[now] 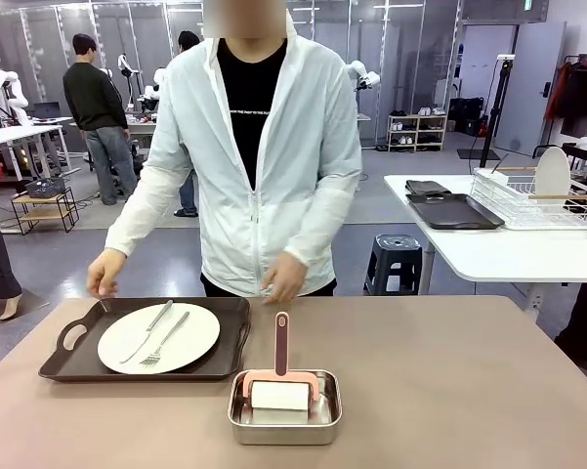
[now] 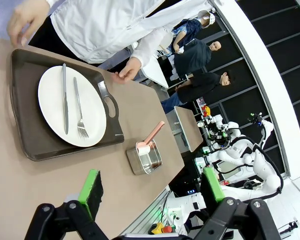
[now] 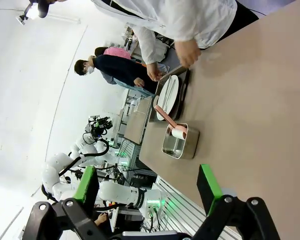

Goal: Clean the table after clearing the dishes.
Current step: When the right (or left) Handle tray is removed, use the right hand (or left hand) to clean the right (or left) side of the table with the Lint Roller.

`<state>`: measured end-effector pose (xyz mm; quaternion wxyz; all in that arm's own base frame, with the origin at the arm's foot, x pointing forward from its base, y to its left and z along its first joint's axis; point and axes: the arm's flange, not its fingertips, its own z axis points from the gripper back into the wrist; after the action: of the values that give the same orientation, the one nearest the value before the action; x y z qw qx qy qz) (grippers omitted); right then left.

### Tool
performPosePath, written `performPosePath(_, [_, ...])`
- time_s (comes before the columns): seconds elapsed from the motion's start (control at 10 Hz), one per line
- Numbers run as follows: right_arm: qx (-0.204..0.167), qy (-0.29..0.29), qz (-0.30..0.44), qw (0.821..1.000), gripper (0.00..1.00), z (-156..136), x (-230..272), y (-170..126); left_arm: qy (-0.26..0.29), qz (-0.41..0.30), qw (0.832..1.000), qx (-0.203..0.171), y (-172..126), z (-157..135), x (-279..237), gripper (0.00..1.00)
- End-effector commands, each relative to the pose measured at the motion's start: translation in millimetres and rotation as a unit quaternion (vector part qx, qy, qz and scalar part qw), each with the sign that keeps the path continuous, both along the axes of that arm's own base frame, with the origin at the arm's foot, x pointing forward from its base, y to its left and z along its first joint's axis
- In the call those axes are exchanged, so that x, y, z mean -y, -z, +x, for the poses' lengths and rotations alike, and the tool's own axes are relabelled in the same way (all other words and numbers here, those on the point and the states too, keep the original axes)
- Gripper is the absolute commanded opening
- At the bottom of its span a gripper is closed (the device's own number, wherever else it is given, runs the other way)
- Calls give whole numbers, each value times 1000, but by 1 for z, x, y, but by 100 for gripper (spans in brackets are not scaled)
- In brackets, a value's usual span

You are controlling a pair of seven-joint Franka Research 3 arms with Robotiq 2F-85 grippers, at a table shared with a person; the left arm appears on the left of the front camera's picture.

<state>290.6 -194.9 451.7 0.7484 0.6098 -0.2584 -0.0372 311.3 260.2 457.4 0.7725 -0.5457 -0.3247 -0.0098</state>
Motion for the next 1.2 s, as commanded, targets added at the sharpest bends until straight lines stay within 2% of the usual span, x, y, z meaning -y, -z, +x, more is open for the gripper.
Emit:
performPosePath(0.0, [4,-6,1,1000,100,2,0,-3,-1,-3,1000,6,-2,-2,-2,100])
performPosePath(1.1, [4,-6,1,1000,100,2,0,-3,-1,-3,1000,6,-2,-2,-2,100])
